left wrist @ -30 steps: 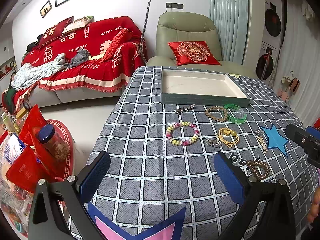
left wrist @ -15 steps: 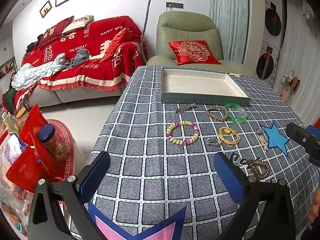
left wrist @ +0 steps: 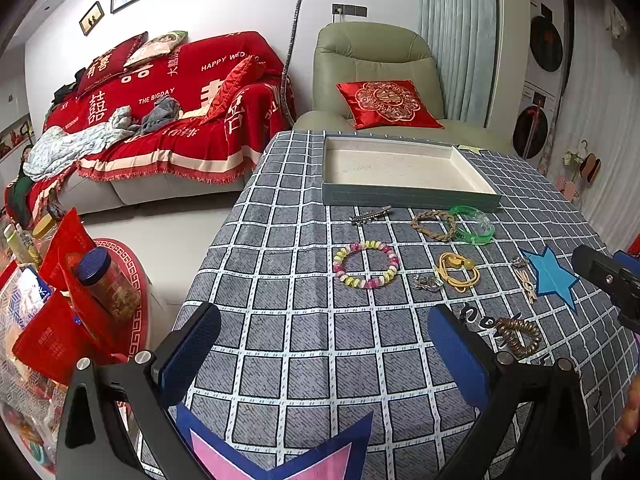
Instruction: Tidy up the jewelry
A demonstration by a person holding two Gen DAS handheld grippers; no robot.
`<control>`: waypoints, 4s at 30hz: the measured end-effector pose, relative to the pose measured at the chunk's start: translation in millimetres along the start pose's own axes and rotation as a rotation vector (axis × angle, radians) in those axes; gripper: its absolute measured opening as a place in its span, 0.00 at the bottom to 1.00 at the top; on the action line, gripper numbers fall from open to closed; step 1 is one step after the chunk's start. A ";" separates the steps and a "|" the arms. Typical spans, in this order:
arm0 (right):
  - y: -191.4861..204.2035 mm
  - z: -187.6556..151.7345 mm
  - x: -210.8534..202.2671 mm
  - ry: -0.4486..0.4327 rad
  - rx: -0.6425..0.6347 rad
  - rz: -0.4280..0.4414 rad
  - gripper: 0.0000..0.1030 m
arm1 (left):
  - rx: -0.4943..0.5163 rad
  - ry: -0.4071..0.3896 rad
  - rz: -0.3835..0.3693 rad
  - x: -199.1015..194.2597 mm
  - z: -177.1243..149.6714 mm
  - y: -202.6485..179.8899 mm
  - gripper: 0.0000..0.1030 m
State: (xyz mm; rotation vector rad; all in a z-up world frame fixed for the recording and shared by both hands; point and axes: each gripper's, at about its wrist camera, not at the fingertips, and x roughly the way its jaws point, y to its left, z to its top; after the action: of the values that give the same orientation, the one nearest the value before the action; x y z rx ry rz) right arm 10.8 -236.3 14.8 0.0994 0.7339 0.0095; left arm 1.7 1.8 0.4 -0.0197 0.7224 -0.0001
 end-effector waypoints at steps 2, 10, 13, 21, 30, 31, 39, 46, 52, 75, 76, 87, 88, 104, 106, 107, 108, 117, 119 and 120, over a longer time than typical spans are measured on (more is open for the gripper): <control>0.3 -0.2 -0.3 -0.001 0.000 0.000 1.00 | 0.000 0.001 0.000 0.3 0.0 0.0 1.00; 0.4 -0.1 -0.6 -0.002 -0.001 -0.001 1.00 | 0.000 0.001 -0.001 0.2 -0.1 -0.1 1.00; -0.2 0.0 -0.3 -0.001 0.001 0.001 1.00 | 0.001 0.001 0.000 0.2 -0.1 -0.2 1.00; -0.3 -0.2 -0.3 -0.001 0.000 0.001 1.00 | -0.005 0.001 0.001 0.6 -1.4 0.3 1.00; 2.7 0.3 -1.8 0.000 0.002 0.002 1.00 | -0.004 0.002 0.000 0.8 -2.6 1.4 1.00; 2.1 0.2 -1.6 0.001 0.004 0.004 1.00 | -0.005 0.001 0.000 0.3 -2.7 1.7 1.00; 3.0 0.3 -1.3 0.001 0.004 0.004 1.00 | -0.002 0.002 -0.001 0.6 -2.8 1.6 1.00; 3.7 0.3 -1.2 0.002 0.005 0.003 1.00 | -0.001 0.004 -0.002 0.5 -2.9 0.9 1.00; 3.9 0.3 -0.9 0.002 0.004 0.005 1.00 | -0.001 0.003 -0.002 0.7 -2.9 0.8 1.00; -17.2 6.4 38.3 0.139 0.033 -0.006 1.00 | 0.025 0.129 -0.050 57.0 14.7 15.2 1.00; -19.9 9.3 44.4 0.157 0.034 -0.006 1.00 | 0.026 0.142 -0.062 64.3 18.2 16.5 1.00; -39.9 53.0 134.9 0.316 0.073 -0.038 0.99 | 0.116 0.248 -0.146 131.5 48.1 3.0 1.00; -39.4 55.5 144.1 0.326 0.068 -0.043 0.99 | 0.125 0.254 -0.156 135.7 49.1 0.7 0.93; -20.6 63.5 219.2 0.441 -0.035 -0.075 0.52 | 0.241 0.306 -0.206 164.5 51.2 -30.7 0.52; -19.1 63.4 218.3 0.440 -0.038 -0.068 0.43 | 0.277 0.298 -0.220 161.2 50.2 -36.7 0.28; -18.1 63.2 216.9 0.438 -0.037 -0.064 0.30 | 0.293 0.297 -0.221 160.8 49.5 -40.3 0.24; -18.3 63.4 216.9 0.437 -0.034 -0.060 0.18 | 0.303 0.293 -0.223 160.4 48.8 -42.6 0.24; -33.9 65.9 199.9 0.423 0.032 -0.003 0.12 | 0.231 0.281 -0.297 141.6 64.5 -28.4 0.24; -38.2 72.7 190.5 0.407 0.038 0.010 0.12 | 0.224 0.260 -0.315 132.4 76.0 -25.9 0.24; -40.1 77.2 184.6 0.394 0.038 0.016 0.12 | 0.219 0.251 -0.323 128.9 80.5 -24.2 0.24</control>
State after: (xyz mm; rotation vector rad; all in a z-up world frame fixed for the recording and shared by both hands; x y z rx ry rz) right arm 198.5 -274.9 -55.4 0.1415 1.1276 0.0306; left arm 151.8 -21.8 -24.0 0.0747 0.9598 -0.3958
